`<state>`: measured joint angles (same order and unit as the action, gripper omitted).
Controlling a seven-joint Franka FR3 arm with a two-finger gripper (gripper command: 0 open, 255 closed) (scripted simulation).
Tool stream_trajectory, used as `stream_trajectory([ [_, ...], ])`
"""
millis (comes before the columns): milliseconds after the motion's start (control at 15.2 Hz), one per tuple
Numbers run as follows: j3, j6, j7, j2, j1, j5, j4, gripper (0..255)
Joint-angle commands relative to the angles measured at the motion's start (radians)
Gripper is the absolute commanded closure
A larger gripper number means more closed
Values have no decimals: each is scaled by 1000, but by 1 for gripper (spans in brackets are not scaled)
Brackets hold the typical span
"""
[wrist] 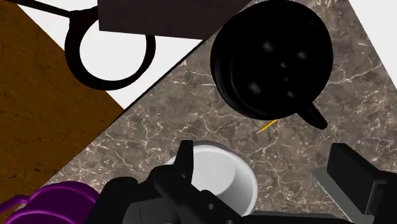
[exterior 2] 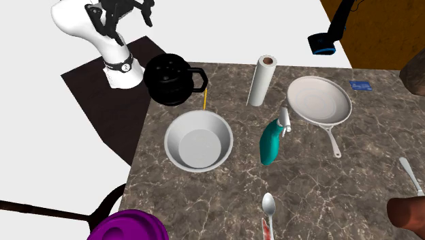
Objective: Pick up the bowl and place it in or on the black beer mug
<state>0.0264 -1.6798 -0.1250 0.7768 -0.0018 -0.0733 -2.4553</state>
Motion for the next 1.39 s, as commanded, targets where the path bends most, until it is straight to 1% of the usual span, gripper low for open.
stream_trajectory([
  [0,0,0,0,0,0,0,0,0],
  [330,71,-149,-79,-158,-7,-11,-1,0],
  [660,139,-279,-168,-341,-3,-49,37,0],
  [990,201,-379,-274,-542,8,-123,113,0],
  [1320,242,-436,-394,-755,9,-235,225,0],
])
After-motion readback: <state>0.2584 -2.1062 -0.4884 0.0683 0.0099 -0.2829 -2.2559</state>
